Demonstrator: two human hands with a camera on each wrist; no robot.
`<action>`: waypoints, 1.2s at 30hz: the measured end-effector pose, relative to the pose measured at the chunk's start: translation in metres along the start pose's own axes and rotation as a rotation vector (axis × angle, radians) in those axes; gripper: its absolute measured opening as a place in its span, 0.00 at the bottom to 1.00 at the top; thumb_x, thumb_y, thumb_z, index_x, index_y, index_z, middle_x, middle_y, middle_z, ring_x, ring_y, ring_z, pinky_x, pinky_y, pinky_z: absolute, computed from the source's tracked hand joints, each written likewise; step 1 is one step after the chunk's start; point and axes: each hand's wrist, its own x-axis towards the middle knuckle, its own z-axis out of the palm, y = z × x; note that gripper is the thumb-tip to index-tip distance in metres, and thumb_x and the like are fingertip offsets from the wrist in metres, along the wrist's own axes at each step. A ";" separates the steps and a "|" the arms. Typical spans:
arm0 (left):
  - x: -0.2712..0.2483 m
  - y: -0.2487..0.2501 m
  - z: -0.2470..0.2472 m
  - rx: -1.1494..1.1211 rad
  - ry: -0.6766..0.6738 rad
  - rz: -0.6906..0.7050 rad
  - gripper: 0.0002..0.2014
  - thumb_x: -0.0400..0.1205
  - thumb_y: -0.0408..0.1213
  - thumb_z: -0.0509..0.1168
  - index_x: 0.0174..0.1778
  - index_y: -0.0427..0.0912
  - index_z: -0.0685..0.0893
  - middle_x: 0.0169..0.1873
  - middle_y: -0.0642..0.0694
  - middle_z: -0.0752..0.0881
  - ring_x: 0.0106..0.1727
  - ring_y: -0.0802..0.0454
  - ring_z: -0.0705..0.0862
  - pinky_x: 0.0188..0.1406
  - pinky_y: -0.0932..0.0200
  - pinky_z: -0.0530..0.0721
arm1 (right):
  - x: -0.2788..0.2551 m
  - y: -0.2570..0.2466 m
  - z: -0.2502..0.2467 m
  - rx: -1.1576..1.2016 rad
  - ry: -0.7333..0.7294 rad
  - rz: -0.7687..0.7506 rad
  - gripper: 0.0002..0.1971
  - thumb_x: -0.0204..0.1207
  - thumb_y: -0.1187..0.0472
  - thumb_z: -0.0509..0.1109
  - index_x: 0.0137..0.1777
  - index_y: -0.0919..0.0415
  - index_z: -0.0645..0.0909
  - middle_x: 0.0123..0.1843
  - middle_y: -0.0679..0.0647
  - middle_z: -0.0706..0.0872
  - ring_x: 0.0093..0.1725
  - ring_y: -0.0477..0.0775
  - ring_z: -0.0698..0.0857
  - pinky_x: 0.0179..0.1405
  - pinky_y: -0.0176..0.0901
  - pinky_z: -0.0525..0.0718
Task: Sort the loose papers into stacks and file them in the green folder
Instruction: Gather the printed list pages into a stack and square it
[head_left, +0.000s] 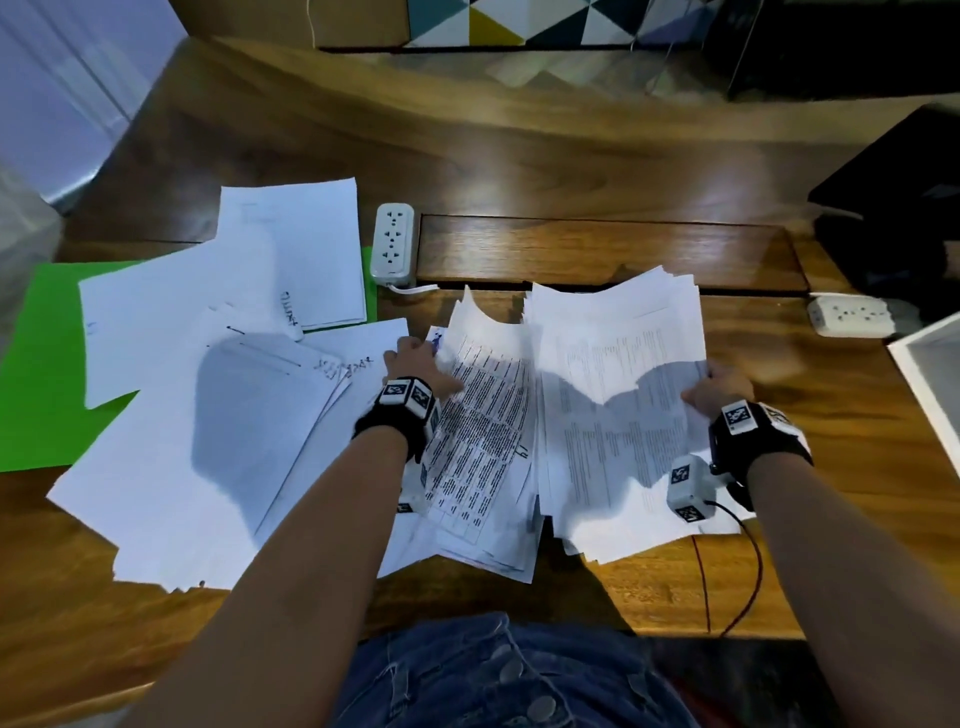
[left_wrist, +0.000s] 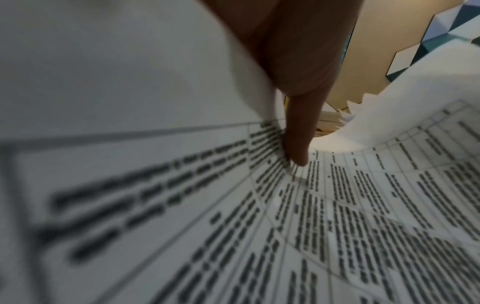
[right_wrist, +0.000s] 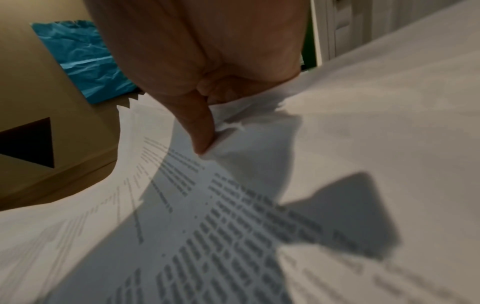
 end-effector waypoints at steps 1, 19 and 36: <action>0.003 0.002 -0.004 -0.017 0.013 -0.029 0.42 0.67 0.52 0.77 0.73 0.39 0.69 0.72 0.38 0.68 0.75 0.38 0.67 0.73 0.44 0.69 | 0.000 -0.001 0.000 -0.017 0.004 -0.005 0.20 0.75 0.73 0.64 0.67 0.65 0.77 0.63 0.65 0.83 0.60 0.67 0.82 0.59 0.52 0.80; 0.001 0.012 -0.024 -0.332 -0.165 -0.149 0.34 0.63 0.41 0.79 0.64 0.32 0.79 0.59 0.36 0.84 0.60 0.36 0.83 0.61 0.49 0.82 | 0.016 0.004 0.013 -0.021 -0.054 0.006 0.14 0.75 0.73 0.62 0.58 0.60 0.79 0.46 0.59 0.82 0.48 0.61 0.80 0.48 0.48 0.82; -0.030 0.001 -0.084 -0.230 0.306 -0.007 0.13 0.82 0.34 0.60 0.59 0.33 0.82 0.59 0.31 0.85 0.61 0.34 0.83 0.56 0.49 0.81 | 0.005 0.015 0.023 -0.036 -0.080 0.050 0.19 0.77 0.68 0.65 0.67 0.69 0.77 0.54 0.64 0.82 0.53 0.63 0.82 0.44 0.40 0.76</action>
